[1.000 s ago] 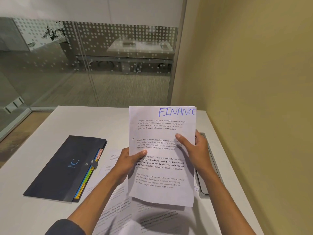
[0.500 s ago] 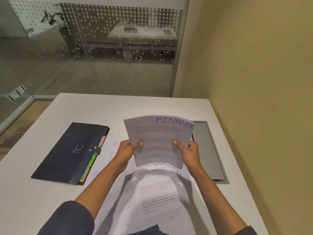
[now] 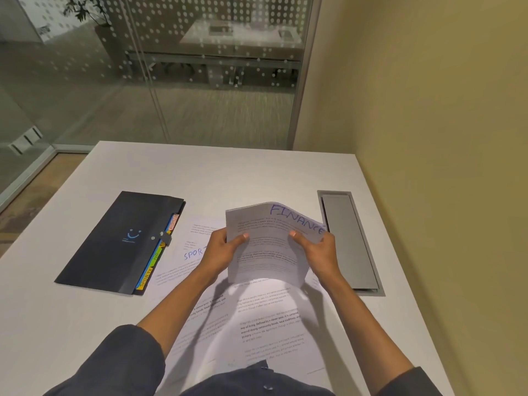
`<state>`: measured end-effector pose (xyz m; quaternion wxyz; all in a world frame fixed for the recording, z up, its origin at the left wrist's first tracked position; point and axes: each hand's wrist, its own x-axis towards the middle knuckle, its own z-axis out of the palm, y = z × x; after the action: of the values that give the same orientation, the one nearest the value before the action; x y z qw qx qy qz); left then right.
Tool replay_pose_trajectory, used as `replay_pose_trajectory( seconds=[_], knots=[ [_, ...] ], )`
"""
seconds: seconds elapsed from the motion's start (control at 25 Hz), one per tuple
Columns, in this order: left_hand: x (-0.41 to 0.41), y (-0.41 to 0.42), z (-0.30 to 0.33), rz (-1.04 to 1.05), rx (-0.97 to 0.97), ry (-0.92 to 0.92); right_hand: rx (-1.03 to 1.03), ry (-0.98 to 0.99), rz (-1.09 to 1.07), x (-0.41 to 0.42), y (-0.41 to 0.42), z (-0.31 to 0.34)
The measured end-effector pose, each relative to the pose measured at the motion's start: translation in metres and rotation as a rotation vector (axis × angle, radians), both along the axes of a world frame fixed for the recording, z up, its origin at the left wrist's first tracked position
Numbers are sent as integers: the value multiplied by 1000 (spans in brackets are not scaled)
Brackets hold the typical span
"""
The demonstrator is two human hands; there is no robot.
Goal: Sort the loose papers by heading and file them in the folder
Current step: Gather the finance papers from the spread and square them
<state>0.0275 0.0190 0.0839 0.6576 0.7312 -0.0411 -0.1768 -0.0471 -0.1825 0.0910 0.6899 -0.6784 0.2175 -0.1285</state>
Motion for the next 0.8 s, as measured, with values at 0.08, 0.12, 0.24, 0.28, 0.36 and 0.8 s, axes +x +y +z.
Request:
replay_pose_trajectory(
  seconds=[0.08,0.12,0.24,0.28,0.36,0.8],
  knots=[
    [1,0,2,3,2,-28,6,-22,-15,1,-4,2],
    [2,0,3,7,-1,-32,9,-31,-17,1,-6,1],
    [0,0,-1,30,-32,8,-4,10,11,-2,-4,-8],
    [-2,0,-4,30,-33,20,-19,37,22,-3,-2,-14],
    [-6,-1,-10,17,-19,27,-44,66,36,-5,1,-22],
    [31,23,2,409,-304,228,-37,-16,19,-12,-15,-11]
  ],
)
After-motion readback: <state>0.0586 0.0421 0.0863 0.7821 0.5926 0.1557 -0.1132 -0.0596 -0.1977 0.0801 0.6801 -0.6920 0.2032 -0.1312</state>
